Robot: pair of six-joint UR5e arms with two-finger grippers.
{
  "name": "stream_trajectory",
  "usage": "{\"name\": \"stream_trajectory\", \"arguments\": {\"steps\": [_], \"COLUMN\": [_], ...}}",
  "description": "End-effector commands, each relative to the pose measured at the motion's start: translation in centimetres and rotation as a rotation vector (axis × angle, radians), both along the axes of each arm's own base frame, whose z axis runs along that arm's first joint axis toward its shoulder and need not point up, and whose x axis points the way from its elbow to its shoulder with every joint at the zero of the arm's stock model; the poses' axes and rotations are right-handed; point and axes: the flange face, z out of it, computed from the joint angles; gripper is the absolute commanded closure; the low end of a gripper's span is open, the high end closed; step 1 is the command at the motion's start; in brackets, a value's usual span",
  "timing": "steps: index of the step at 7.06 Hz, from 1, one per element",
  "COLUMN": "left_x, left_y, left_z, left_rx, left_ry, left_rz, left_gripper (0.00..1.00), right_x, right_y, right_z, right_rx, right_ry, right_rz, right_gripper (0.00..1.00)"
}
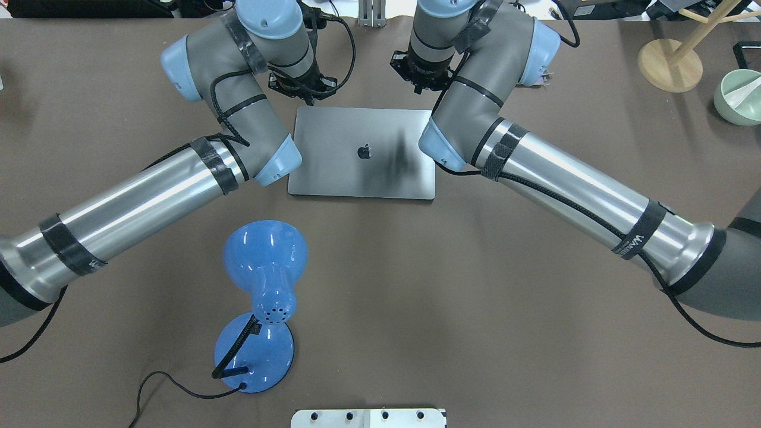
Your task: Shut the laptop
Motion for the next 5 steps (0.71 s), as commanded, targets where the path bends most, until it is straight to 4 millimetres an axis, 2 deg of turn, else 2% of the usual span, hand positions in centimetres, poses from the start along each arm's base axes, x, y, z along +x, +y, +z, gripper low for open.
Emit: {"name": "stream_trajectory", "arguments": {"steps": [1, 2, 3, 4, 5], "left_x": [-8.7, -13.9, -20.1, -27.3, -34.5], "left_y": [2.1, 4.5, 6.2, 7.9, 8.4], "left_z": [-4.1, -3.8, -2.6, -0.1, 4.6], "left_rx": [-0.058, -0.046, -0.025, 0.013, 0.053], "left_ry": [0.025, 0.002, -0.046, -0.093, -0.128], "left_rz": [0.081, 0.117, 0.148, 0.183, 0.222], "left_gripper": [0.01, 0.01, 0.01, 0.01, 0.01], "right_x": [12.1, 18.4, 24.8, 31.1, 36.9], "right_y": [3.8, 7.1, 10.3, 14.0, 17.3], "right_z": [-0.6, 2.1, 6.3, 11.9, 18.0], "right_rx": [0.034, 0.084, 0.132, 0.154, 0.172], "right_ry": [0.009, 0.017, 0.017, 0.03, 0.08], "right_rz": [-0.106, -0.161, -0.222, -0.277, -0.331], "right_gripper": [0.0, 0.0, 0.0, 0.0, 0.0]}}
